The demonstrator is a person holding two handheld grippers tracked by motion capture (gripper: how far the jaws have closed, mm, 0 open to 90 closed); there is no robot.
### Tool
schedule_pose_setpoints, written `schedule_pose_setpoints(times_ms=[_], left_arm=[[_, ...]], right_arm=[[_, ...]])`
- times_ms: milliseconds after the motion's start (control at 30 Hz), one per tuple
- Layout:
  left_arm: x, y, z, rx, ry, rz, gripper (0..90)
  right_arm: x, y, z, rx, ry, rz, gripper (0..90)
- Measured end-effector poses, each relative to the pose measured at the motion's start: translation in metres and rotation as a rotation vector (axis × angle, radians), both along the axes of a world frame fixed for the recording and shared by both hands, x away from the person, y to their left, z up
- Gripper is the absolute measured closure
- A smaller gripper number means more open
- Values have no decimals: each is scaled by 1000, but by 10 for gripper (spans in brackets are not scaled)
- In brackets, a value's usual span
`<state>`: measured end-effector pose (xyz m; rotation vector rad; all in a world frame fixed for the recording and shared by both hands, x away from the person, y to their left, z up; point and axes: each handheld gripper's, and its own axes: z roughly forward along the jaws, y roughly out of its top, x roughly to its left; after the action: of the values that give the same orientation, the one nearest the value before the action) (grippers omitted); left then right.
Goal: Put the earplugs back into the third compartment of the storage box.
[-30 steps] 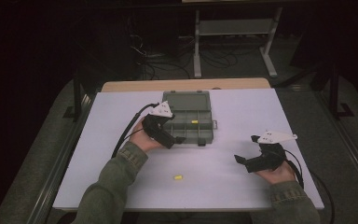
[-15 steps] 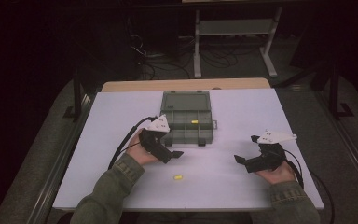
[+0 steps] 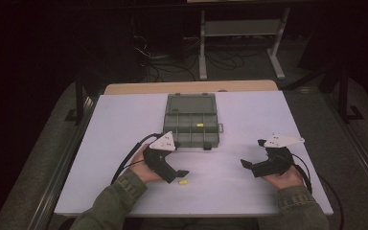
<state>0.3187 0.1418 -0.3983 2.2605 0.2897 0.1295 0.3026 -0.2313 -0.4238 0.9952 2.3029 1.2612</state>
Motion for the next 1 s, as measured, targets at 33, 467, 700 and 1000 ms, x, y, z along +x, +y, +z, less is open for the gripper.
schedule_pose_setpoints(times_ms=[33, 467, 700, 1000], left_arm=[[-3, -1, -2, 3, 3, -4, 0], [-15, 0, -17, 67, 50, -55, 96], [-16, -4, -25, 120, 65, -98, 218], [-15, -6, -33, 160, 93, -136, 464]], right_arm=[[0, 0, 0, -1, 0, 0, 0], [0, 0, 0, -4, 2, 1, 0], [0, 1, -1, -5, 2, 6, 0], [0, 1, -1, -2, 2, 9, 0]])
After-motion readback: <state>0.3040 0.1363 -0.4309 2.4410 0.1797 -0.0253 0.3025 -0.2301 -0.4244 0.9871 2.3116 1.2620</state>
